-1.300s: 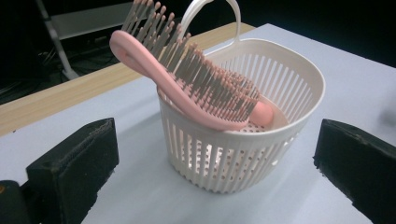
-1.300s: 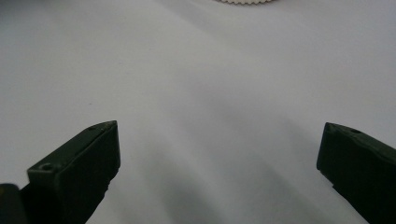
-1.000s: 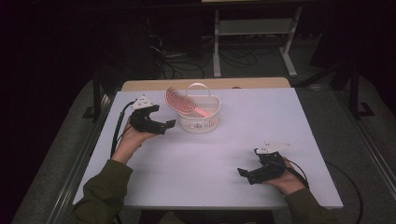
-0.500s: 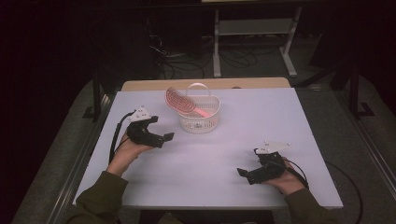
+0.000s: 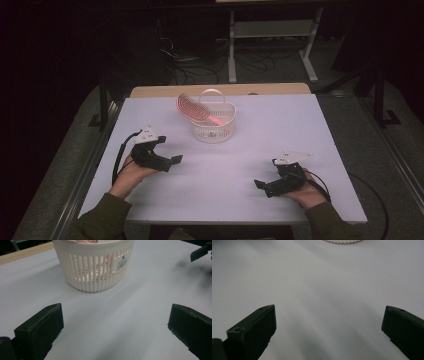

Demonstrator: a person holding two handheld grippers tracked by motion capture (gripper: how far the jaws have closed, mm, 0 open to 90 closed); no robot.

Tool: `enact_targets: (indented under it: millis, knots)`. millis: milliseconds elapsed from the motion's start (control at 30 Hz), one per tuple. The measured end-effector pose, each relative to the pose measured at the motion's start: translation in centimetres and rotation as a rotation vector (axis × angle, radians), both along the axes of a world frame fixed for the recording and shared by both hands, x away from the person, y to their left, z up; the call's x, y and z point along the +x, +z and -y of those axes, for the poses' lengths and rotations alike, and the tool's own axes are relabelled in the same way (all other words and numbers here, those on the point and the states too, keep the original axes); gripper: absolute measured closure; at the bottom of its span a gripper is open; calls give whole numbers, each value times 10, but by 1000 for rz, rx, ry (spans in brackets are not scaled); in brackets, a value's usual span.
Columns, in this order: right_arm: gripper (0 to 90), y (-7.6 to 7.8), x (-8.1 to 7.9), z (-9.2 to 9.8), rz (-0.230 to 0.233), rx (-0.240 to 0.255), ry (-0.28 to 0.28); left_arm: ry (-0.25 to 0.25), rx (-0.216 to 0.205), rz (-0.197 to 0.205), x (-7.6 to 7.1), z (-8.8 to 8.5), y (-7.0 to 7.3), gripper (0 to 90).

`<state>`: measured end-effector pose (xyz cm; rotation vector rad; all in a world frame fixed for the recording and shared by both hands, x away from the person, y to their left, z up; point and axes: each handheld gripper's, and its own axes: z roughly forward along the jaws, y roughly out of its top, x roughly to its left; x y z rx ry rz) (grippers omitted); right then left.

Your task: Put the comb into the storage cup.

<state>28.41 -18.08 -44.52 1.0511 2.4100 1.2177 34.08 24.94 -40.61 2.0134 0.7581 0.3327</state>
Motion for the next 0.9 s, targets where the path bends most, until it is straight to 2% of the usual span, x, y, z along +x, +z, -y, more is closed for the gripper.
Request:
enact_targets:
  millis: [233, 533, 900]
  knots:
    - [0, 1, 0, 0, 2, 0, -3, -4, 7, 14, -10, -5, -8, 1]
    - [0, 1, 0, 0, 4, -4, -1, -10, -10, 11, -24, -14, -17, 1]
    - [0, 1, 0, 0, 5, -7, -5, -29, 18, 2, -34, -16, -27, 1]
